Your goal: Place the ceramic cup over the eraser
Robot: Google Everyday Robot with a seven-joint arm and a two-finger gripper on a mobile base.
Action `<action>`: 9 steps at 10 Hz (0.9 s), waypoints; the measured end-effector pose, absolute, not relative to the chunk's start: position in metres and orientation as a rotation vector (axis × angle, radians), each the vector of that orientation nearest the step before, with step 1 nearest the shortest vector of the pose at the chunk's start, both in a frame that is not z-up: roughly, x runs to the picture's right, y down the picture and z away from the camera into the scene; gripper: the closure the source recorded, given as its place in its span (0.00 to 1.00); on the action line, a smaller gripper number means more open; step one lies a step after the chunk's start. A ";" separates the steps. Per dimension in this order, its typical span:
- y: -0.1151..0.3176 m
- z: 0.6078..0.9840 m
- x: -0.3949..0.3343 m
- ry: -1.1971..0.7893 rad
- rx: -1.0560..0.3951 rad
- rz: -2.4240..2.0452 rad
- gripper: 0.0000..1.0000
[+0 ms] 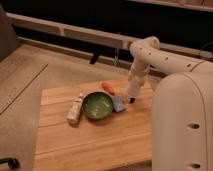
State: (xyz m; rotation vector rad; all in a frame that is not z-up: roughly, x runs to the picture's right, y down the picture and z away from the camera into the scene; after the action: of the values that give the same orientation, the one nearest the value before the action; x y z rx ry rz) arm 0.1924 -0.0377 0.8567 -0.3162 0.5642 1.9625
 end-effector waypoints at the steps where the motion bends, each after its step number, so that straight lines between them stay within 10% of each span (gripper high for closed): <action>1: -0.035 0.864 0.191 0.562 -0.336 1.965 1.00; 9: -0.014 0.896 0.186 0.587 -0.420 1.951 0.94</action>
State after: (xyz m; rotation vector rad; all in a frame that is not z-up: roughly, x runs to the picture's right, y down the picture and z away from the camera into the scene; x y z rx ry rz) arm 0.1858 -0.0140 0.8957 -0.4200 0.5873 1.9510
